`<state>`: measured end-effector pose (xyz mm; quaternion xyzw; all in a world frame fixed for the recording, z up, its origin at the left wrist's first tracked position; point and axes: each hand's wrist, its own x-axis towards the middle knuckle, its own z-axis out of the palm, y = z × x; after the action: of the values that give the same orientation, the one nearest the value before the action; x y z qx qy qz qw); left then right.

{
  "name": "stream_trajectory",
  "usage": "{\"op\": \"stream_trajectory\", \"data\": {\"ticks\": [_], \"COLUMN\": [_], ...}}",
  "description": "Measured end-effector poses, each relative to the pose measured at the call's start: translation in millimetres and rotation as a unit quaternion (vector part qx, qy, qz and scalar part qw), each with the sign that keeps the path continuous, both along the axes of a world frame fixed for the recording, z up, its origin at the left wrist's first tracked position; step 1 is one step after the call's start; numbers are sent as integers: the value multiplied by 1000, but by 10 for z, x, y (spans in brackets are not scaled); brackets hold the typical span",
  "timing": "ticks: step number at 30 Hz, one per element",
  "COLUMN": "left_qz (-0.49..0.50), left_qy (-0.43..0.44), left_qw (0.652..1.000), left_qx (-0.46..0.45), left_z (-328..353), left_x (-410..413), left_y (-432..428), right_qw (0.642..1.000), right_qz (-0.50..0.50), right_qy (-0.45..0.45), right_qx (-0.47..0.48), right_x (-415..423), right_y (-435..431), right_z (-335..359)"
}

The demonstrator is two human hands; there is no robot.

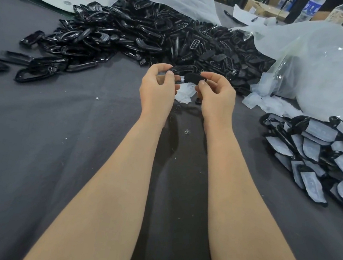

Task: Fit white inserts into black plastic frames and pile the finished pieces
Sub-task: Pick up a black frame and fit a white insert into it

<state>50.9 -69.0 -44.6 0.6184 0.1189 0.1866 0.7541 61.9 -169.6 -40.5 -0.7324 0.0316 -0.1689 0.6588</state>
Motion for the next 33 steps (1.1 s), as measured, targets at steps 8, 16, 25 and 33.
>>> {"op": "stream_trajectory", "data": {"ticks": [8, 16, 25, 33], "left_qz": [-25, -34, -44, -44], "left_qy": [-15, -18, -26, -29], "left_qw": [999, 997, 994, 994], "left_qx": [43, 61, 93, 99], "left_z": [-9, -6, -21, -21], "left_x": [-2, -3, 3, 0], "left_y": [5, -18, -19, -14], "right_qw": [997, 998, 1000, 984], "right_qz": [-10, -5, -24, 36], "right_qy": [-42, -39, 12, 85], "right_qx": [-60, -51, -4, 152], "right_x": [-17, -11, 9, 89], "right_y": [35, 42, 24, 0], "right_z": [31, 27, 7, -3]}}
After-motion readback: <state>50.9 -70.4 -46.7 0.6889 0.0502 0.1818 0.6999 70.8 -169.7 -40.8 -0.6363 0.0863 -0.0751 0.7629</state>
